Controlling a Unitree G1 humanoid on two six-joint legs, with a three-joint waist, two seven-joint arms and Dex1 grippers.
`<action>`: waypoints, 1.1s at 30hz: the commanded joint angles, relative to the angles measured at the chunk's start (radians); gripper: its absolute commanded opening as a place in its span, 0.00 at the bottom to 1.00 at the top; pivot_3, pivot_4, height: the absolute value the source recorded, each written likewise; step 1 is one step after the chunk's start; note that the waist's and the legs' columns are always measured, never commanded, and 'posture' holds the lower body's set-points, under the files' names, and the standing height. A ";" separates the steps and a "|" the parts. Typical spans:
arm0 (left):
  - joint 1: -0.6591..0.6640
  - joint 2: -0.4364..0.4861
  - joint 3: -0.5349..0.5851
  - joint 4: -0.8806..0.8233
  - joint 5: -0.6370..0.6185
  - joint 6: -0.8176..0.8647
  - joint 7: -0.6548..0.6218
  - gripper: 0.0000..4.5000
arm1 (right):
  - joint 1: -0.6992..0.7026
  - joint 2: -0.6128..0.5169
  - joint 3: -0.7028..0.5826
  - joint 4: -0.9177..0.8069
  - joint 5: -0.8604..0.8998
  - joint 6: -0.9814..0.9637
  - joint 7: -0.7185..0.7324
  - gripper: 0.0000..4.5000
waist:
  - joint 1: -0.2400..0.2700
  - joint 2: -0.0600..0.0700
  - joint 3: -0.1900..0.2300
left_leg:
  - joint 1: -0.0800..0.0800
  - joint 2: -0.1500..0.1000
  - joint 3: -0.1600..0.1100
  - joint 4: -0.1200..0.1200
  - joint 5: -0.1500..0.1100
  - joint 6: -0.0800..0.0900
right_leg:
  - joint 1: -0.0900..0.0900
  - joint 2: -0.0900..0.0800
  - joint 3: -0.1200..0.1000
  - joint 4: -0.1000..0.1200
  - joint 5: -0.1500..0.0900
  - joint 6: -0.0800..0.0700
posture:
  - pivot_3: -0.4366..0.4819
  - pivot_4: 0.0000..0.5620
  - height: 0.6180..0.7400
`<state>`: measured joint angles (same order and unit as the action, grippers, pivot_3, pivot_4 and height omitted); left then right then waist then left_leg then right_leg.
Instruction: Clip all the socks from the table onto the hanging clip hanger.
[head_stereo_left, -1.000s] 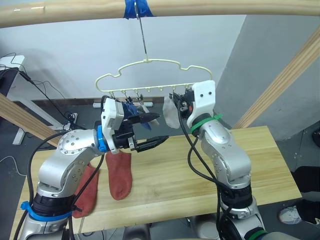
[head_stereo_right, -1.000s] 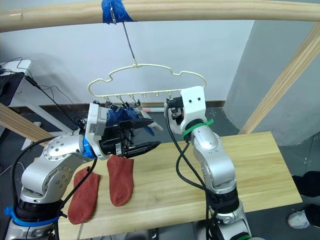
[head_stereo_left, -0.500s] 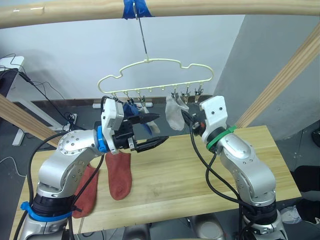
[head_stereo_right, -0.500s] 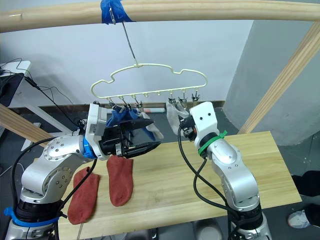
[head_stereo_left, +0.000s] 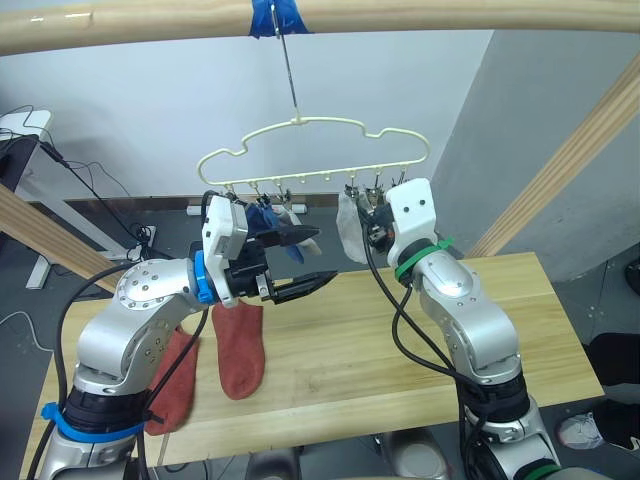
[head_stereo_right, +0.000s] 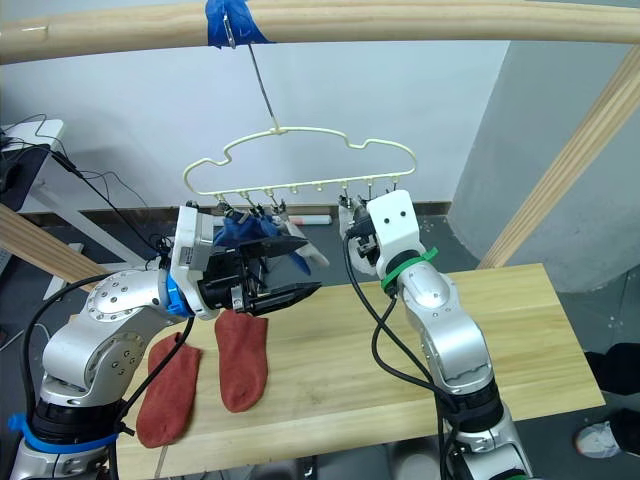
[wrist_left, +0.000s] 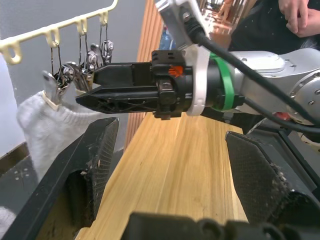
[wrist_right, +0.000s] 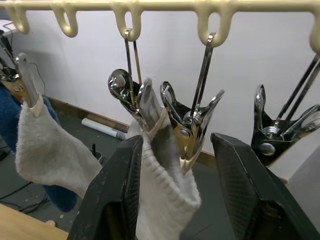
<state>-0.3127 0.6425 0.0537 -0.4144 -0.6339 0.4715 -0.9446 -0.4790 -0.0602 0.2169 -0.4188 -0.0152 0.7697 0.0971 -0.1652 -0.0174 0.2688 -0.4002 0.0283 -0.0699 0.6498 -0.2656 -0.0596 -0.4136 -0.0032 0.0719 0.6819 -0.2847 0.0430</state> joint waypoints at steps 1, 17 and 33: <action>-0.011 0.008 0.011 -0.021 -0.003 -0.010 -0.001 0.84 | -0.017 0.010 -0.012 -0.014 -0.012 -0.032 -0.015 0.50 | 0.000 0.000 0.000 | 0.000 0.000 0.000 0.000 0.000 0.000 | 0.000 0.000 0.000 0.000 0.000 0.000 | 0.26 0.44 1.00; -0.010 0.008 0.011 -0.016 0.002 -0.016 -0.005 0.84 | -0.040 0.037 -0.024 0.026 -0.014 -0.049 -0.038 0.39 | 0.000 0.000 0.000 | 0.000 0.000 0.000 0.000 0.000 0.000 | 0.000 0.000 0.000 0.001 0.000 0.000 | 0.26 0.43 1.00; -0.008 0.007 0.011 -0.014 0.004 -0.020 -0.007 0.84 | -0.082 0.080 -0.038 0.065 -0.021 -0.080 -0.072 0.39 | 0.000 0.000 0.000 | 0.000 0.000 0.000 0.000 0.000 0.000 | 0.000 0.000 0.000 0.001 0.000 0.000 | 0.26 0.43 1.00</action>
<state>-0.3168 0.6425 0.0537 -0.4141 -0.6323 0.4700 -0.9495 -0.5396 0.0069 0.1856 -0.3266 -0.0304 0.7089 0.0372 -0.1657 -0.0173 0.2687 -0.4000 0.0285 -0.0702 0.6502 -0.2655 -0.0596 -0.4135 -0.0030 0.0716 0.6828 -0.2846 0.0428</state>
